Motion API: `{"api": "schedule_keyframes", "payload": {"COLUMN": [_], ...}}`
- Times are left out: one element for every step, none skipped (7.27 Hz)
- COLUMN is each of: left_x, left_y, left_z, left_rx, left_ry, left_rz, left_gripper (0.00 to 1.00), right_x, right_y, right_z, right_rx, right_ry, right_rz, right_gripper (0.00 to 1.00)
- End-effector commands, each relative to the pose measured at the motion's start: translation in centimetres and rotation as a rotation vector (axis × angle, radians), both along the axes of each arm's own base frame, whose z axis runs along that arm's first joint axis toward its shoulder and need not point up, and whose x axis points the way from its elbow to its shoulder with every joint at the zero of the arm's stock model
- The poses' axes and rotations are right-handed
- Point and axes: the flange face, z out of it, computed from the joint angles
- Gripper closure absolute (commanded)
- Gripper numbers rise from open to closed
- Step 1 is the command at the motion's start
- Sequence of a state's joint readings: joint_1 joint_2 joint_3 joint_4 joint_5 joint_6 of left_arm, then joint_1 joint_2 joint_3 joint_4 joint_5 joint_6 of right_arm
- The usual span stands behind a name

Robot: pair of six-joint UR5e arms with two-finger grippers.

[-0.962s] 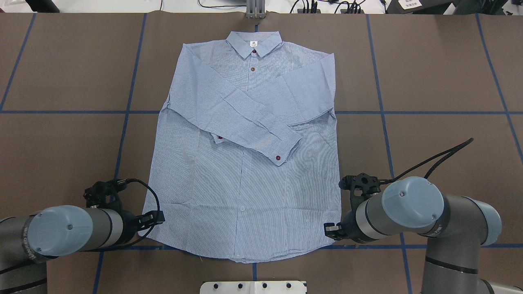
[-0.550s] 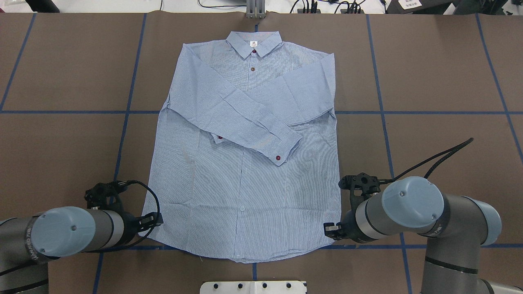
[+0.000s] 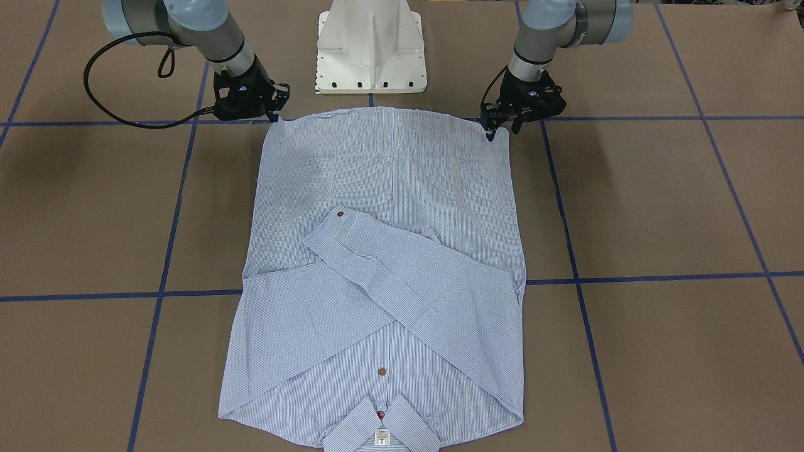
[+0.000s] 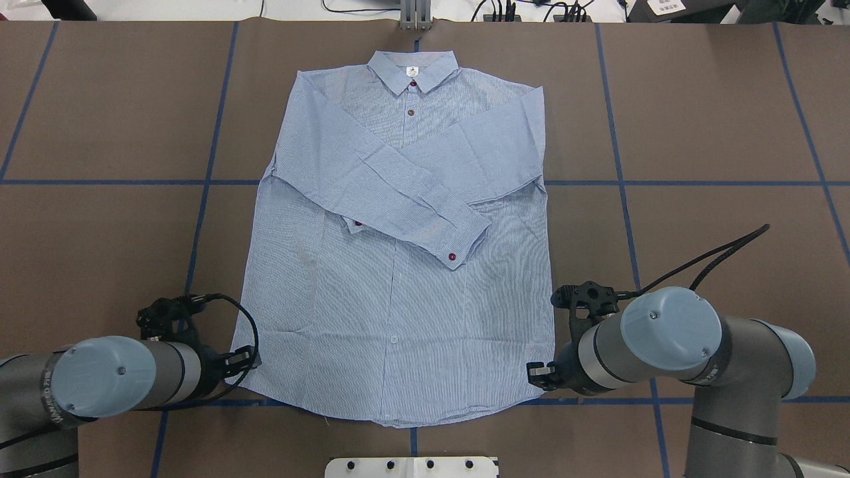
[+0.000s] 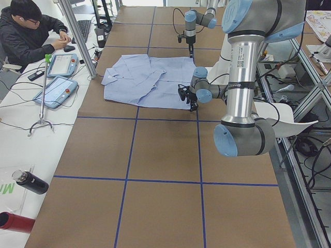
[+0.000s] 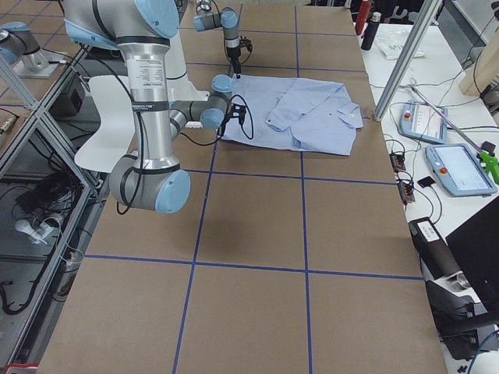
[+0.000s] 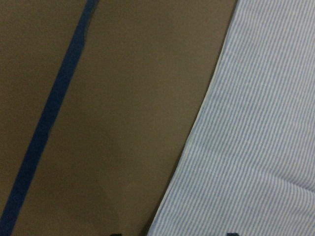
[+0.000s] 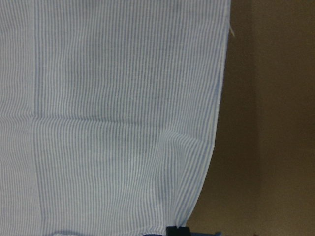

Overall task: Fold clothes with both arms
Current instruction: 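Grip both hem corners with the left and right grippers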

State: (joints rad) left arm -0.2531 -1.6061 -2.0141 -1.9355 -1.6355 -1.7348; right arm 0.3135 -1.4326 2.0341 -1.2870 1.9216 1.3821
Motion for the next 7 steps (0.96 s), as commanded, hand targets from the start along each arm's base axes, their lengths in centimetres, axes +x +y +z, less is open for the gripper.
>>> {"api": "schedule_keyframes", "payload": {"left_x": [0.03,0.07,0.07,0.07,0.29,0.29,0.19], "left_y": [0.01,0.0,0.0,0.01,-0.04,-0.05,-0.1], "left_z": [0.11,0.04,0.04,0.04,-0.51,-0.67,-0.66], "left_rx": [-0.002,-0.003,-0.003,-0.004,-0.005,-0.004,-0.004], "left_ry": [-0.004,-0.002,-0.002,-0.002,0.006,0.009,0.009], "left_rz": [0.001,0.0,0.0,0.001,-0.002,-0.002,-0.004], "left_gripper": [0.32,0.34,0.37,0.46,0.63,0.79,0.93], "right_x": [0.03,0.07,0.07,0.04,0.1,0.14,0.26], "right_y": [-0.04,-0.11,-0.1,-0.1,-0.17,-0.18,-0.31], "right_z": [0.01,0.01,0.01,-0.07,0.01,-0.01,-0.02], "right_rx": [0.0,0.0,-0.001,-0.001,-0.001,-0.005,-0.01], "right_ry": [0.0,0.0,0.0,-0.002,0.0,-0.001,-0.003], "right_rz": [0.001,0.002,0.001,0.001,0.002,-0.001,-0.002], "right_gripper": [1.0,1.0,1.0,1.0,1.0,1.0,1.0]}}
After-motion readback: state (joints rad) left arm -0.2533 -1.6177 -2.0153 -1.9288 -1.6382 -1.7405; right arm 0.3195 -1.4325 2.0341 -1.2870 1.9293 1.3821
